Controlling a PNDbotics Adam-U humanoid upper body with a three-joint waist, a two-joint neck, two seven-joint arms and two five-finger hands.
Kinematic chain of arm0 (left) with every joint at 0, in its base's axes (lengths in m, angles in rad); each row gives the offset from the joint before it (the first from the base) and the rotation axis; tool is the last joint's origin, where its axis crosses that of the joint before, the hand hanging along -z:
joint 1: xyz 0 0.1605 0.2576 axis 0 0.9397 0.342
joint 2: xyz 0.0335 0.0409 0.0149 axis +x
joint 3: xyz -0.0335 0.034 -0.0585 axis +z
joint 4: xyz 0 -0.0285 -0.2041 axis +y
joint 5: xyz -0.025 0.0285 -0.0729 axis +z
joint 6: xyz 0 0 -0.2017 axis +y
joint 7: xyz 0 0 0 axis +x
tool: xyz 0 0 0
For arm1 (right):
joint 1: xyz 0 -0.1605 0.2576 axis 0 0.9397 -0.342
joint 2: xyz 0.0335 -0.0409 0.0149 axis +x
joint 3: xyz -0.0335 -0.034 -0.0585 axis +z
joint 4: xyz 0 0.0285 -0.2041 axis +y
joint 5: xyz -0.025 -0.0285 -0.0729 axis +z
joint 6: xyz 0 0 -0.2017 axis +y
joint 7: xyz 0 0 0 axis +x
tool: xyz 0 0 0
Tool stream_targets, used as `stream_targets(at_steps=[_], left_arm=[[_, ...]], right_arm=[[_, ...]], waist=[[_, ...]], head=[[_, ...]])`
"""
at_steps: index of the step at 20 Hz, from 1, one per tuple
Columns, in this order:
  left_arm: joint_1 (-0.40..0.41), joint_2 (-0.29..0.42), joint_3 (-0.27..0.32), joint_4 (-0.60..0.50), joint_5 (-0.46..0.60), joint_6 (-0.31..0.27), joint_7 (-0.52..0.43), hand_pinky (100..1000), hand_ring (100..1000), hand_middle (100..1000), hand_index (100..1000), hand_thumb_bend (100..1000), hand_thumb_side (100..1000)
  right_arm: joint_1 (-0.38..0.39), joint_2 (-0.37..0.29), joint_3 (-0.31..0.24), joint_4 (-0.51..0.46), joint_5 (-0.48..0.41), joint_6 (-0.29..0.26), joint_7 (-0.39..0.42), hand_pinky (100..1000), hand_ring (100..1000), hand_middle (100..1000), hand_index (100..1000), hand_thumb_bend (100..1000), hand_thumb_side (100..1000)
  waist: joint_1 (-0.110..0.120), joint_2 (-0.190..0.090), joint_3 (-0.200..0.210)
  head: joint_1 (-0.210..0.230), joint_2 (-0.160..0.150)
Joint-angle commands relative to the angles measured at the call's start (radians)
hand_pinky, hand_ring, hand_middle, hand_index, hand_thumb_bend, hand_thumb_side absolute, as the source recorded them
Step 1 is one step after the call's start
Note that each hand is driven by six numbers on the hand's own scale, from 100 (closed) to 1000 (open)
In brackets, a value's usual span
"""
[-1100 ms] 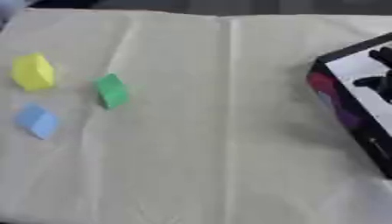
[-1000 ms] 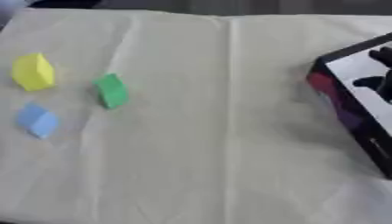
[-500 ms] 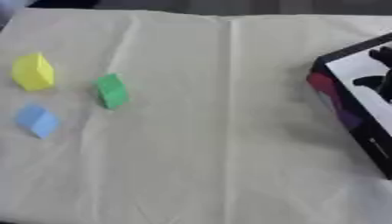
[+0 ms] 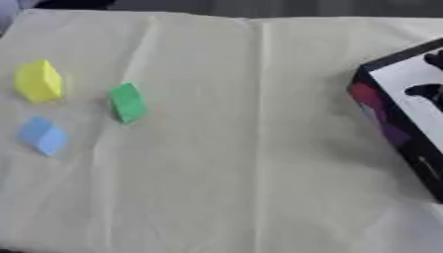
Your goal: Pick up the objects with one hand, pass them to the other hand, and then place them into the box on the other side of the table.
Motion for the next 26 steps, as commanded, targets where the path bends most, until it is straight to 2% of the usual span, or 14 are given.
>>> stream_targets(at_steps=[1, 3, 4, 5, 7, 11, 17, 22, 26], left_arm=[[-0.014, 0.022, 0.009, 0.004, -0.028, -0.007, 0.006, 955, 902, 792, 843, 908, 120], [-0.013, 0.021, 0.011, 0.008, -0.033, -0.009, 0.009, 954, 902, 796, 852, 900, 100], [-0.009, 0.02, 0.016, 0.013, -0.039, -0.003, 0.017, 957, 905, 795, 853, 893, 100], [-0.002, 0.013, 0.032, 0.025, -0.048, 0.007, 0.029, 957, 905, 796, 854, 886, 100], [0.007, -0.003, 0.059, 0.049, -0.075, 0.035, 0.059, 959, 906, 796, 851, 886, 100], [0.01, -0.024, 0.07, 0.079, -0.119, 0.072, 0.127, 959, 908, 797, 848, 870, 100], [0.014, -0.036, 0.067, 0.123, -0.113, 0.065, 0.179, 951, 903, 780, 823, 839, 100], [0.013, -0.038, 0.065, 0.132, -0.117, 0.061, 0.168, 939, 897, 760, 783, 768, 100], [0.011, -0.04, 0.067, 0.129, -0.118, 0.065, 0.171, 934, 886, 738, 740, 635, 100]], right_arm=[[-0.011, -0.023, -0.003, -0.023, -0.008, -0.003, 0.003, 948, 729, 1000, 981, 100, 511], [-0.011, -0.023, -0.002, -0.023, -0.008, -0.003, 0.003, 948, 728, 1000, 981, 100, 519], [-0.013, -0.02, 0.001, -0.022, -0.005, -0.001, 0.006, 949, 728, 1000, 981, 100, 300], [-0.016, -0.015, 0.008, -0.022, 0.0, 0.002, 0.013, 949, 728, 1000, 981, 100, 534], [-0.025, -0.009, 0.017, -0.022, 0.009, 0.003, 0.023, 949, 728, 1000, 981, 100, 537], [-0.033, -0.005, 0.025, -0.023, 0.019, 0.002, 0.032, 949, 728, 1000, 981, 100, 545], [-0.037, -0.002, 0.031, -0.023, 0.031, 0.0, 0.036, 950, 728, 1000, 982, 100, 554], [-0.033, 0.001, 0.034, -0.021, 0.042, 0.0, 0.036, 951, 729, 1000, 982, 100, 565], [-0.03, 0.003, 0.035, -0.018, 0.051, 0.001, 0.036, 952, 729, 1000, 982, 100, 569]], waist=[[-0.011, -0.017, -0.001], [-0.011, -0.016, -0.002], [-0.015, -0.013, -0.008], [-0.018, -0.007, -0.013], [-0.021, 0.003, -0.024], [-0.024, 0.015, -0.034], [-0.026, 0.026, -0.044], [-0.025, 0.03, -0.047], [-0.023, 0.03, -0.048]], head=[[0.01, -0.015], [0.012, -0.015], [0.02, -0.012], [0.029, -0.015], [0.041, -0.023], [0.055, -0.033], [0.067, -0.042], [0.072, -0.043], [0.074, -0.043]])
